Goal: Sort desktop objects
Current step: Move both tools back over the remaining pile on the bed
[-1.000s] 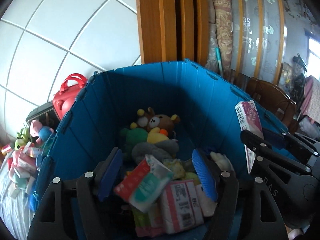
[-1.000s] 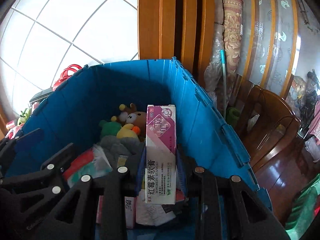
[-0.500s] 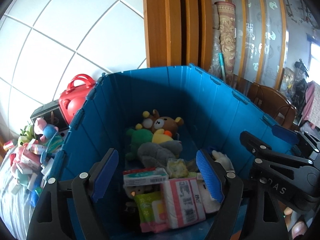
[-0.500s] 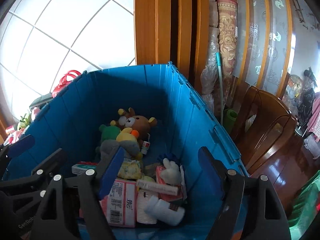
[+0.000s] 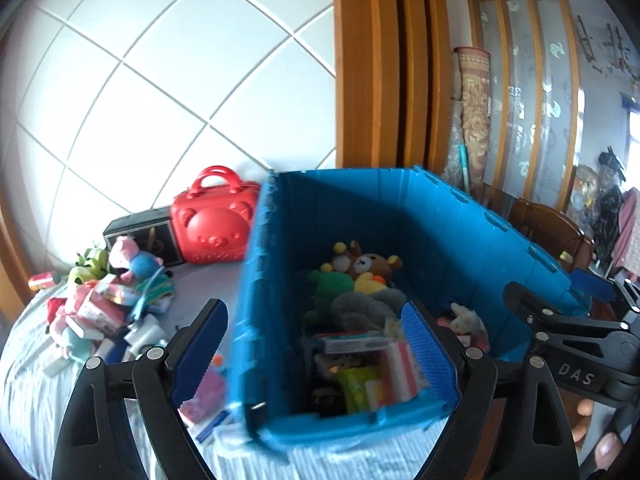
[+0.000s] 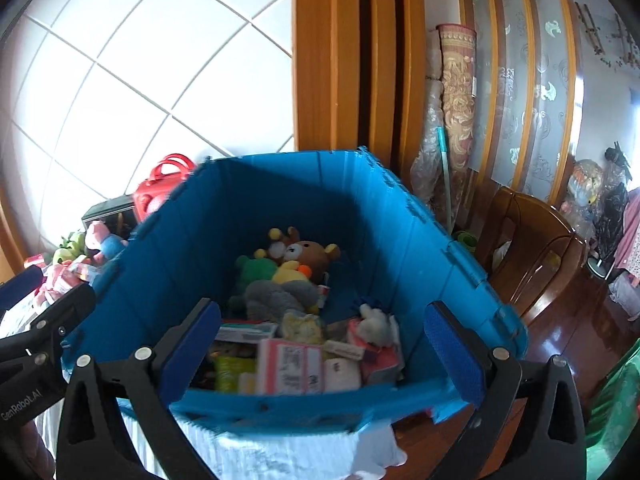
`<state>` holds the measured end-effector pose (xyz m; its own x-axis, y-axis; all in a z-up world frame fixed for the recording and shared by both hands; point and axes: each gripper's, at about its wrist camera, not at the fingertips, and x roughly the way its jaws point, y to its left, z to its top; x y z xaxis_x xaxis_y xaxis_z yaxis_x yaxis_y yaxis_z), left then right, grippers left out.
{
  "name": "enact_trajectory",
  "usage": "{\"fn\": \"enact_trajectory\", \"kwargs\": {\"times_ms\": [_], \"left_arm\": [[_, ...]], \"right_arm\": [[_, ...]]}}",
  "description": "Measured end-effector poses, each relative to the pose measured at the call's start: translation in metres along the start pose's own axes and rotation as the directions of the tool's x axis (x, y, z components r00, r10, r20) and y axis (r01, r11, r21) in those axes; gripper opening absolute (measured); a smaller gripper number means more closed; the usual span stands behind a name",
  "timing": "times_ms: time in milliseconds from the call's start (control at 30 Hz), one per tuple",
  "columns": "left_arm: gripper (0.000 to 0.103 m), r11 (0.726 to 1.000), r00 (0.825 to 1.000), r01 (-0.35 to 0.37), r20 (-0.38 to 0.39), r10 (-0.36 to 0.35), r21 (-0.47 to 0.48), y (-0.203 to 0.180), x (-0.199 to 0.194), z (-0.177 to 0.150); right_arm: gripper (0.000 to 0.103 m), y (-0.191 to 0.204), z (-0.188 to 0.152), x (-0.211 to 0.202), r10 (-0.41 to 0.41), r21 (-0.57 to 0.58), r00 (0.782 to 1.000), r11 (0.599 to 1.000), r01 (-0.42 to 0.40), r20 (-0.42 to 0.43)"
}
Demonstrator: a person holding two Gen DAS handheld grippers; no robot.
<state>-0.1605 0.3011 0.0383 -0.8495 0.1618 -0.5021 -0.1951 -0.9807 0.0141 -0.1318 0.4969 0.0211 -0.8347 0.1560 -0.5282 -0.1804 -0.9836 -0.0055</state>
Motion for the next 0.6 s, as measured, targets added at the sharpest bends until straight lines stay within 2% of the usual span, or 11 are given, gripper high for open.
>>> {"fn": "enact_trajectory", "kwargs": {"times_ms": [267, 433, 500, 600], "left_arm": [[0.096, 0.995, 0.995, -0.096, 0.000, 0.096, -0.001, 0.075, -0.062, -0.032], [0.097, 0.998, 0.999, -0.044, -0.029, 0.043, -0.045, 0.119, -0.095, -0.052], [0.097, 0.997, 0.998, -0.046, -0.049, 0.043, -0.068, 0.134, -0.102, -0.058], [0.097, 0.993, 0.995, -0.091, -0.057, 0.087, -0.072, 0.149, -0.113, -0.067]], "right_arm": [[0.103, 0.082, -0.031, -0.054, 0.076, -0.036, 0.997, 0.997, -0.075, 0.014], [0.103, 0.125, -0.054, -0.087, 0.109, -0.064, 0.994, 0.992, -0.108, 0.021], [0.103, 0.137, -0.062, -0.097, 0.115, -0.070, 0.993, 0.991, -0.114, 0.019], [0.103, 0.153, -0.071, -0.108, 0.130, -0.085, 0.991, 0.988, -0.129, 0.015]]}}
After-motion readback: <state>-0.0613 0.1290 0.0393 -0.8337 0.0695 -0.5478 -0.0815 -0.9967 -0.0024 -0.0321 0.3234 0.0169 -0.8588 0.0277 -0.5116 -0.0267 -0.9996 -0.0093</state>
